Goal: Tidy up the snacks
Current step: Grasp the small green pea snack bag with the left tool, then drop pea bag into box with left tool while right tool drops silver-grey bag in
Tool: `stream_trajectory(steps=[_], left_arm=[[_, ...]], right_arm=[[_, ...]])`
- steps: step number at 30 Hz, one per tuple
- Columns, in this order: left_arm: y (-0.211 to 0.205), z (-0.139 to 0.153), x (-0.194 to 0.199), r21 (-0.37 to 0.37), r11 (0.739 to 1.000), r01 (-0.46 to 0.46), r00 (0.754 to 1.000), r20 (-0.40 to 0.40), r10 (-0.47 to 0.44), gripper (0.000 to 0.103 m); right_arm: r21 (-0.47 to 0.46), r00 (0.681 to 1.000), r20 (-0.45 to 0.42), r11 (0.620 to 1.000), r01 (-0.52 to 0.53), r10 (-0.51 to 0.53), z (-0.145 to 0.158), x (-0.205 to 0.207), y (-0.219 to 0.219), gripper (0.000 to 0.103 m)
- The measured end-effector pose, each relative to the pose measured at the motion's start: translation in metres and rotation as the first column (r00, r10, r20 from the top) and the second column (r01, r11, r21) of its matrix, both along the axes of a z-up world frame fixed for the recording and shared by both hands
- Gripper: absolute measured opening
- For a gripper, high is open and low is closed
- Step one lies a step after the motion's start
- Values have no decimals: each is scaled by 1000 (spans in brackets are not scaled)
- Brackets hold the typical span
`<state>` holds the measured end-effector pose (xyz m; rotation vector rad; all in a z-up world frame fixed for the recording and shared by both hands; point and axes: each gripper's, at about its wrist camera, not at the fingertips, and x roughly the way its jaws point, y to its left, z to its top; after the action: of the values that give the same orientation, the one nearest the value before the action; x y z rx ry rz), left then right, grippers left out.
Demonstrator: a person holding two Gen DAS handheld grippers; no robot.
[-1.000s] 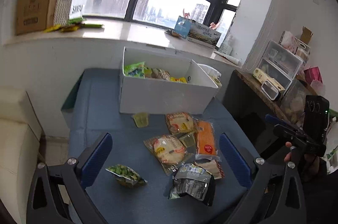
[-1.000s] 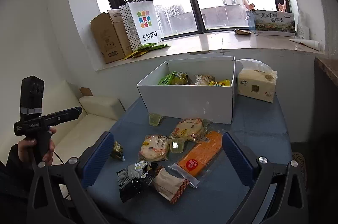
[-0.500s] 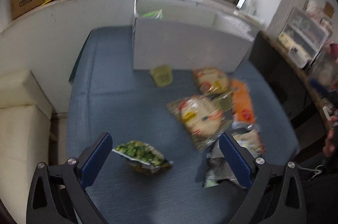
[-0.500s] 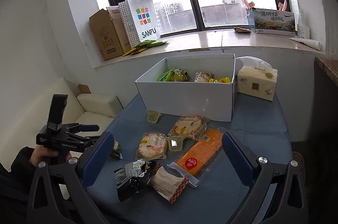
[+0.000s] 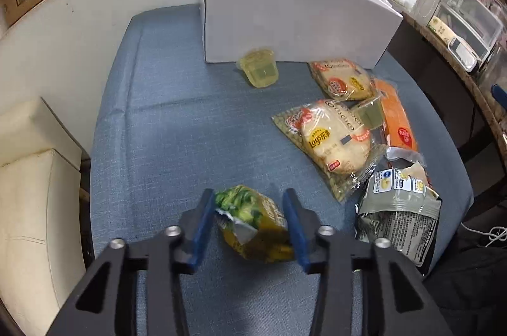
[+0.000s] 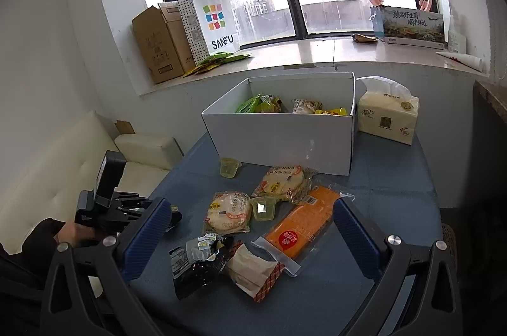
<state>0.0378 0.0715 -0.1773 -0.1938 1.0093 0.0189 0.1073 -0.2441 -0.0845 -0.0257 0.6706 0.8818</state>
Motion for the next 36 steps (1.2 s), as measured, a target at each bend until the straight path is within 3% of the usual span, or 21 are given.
stream_trajectory(steps=[8,18,23,27,30,33,34,35,36], left_arm=[[4,33,-18,-35,999,-16,989,146,21,33],[25,98,-54,-103,992,-74,927,358,107,33],[31,113,-67,-113,990,-87,909,398,125,33],[32,112,-69,-127,989,-71,912,394,116,33],[29,111,-69,-132,989,-58,914,392,106,33],[26,108,-67,-138,989,-47,918,384,98,33],[24,108,-66,-135,990,-45,919,382,94,33],[22,107,-66,-131,991,-40,920,381,88,33],[20,106,-66,-131,991,-36,921,381,84,33]], right_arm=[[-15,1000,-14,1000,-23,23,-5,-2,8,103],[-163,989,-50,976,-147,140,-28,-12,51,103],[-265,964,-115,928,-261,238,-51,-20,84,103],[-298,937,-182,892,-341,297,-67,-21,105,103],[-368,919,-192,843,-392,344,-78,-25,124,103],[-447,888,-221,767,-461,405,-95,-35,142,102],[-459,884,-228,756,-467,408,-100,-36,145,79],[-475,889,-223,752,-457,400,-103,-37,145,66],[-465,889,-221,758,-457,401,-102,-38,144,65]])
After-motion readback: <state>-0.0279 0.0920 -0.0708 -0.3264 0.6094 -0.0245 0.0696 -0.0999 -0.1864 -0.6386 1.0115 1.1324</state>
